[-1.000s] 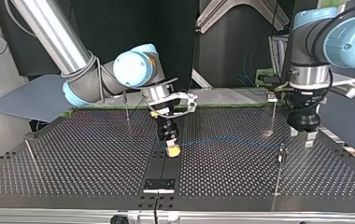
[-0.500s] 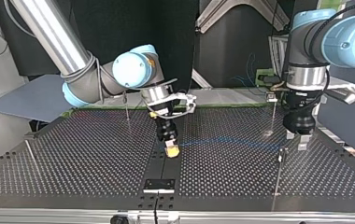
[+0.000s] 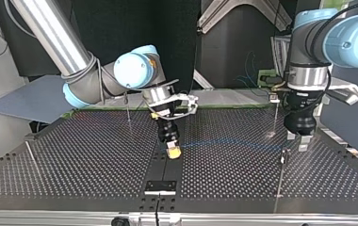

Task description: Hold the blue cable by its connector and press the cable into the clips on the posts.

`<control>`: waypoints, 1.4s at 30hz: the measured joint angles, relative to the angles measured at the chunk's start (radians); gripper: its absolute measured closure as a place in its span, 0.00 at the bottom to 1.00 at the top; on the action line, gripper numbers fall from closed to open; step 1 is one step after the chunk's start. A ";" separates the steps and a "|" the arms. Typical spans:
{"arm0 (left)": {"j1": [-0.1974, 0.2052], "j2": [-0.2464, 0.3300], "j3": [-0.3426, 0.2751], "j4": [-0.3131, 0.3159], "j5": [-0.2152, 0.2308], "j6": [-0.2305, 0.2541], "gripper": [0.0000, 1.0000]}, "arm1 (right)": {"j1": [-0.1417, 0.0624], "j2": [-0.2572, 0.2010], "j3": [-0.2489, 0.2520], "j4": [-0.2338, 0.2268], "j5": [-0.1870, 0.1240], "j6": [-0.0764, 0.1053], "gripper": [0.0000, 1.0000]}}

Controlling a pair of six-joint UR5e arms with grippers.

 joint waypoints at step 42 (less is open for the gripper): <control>-0.016 0.000 0.000 0.000 0.025 -0.023 0.00 | -0.002 0.000 0.000 -0.003 -0.004 0.000 1.00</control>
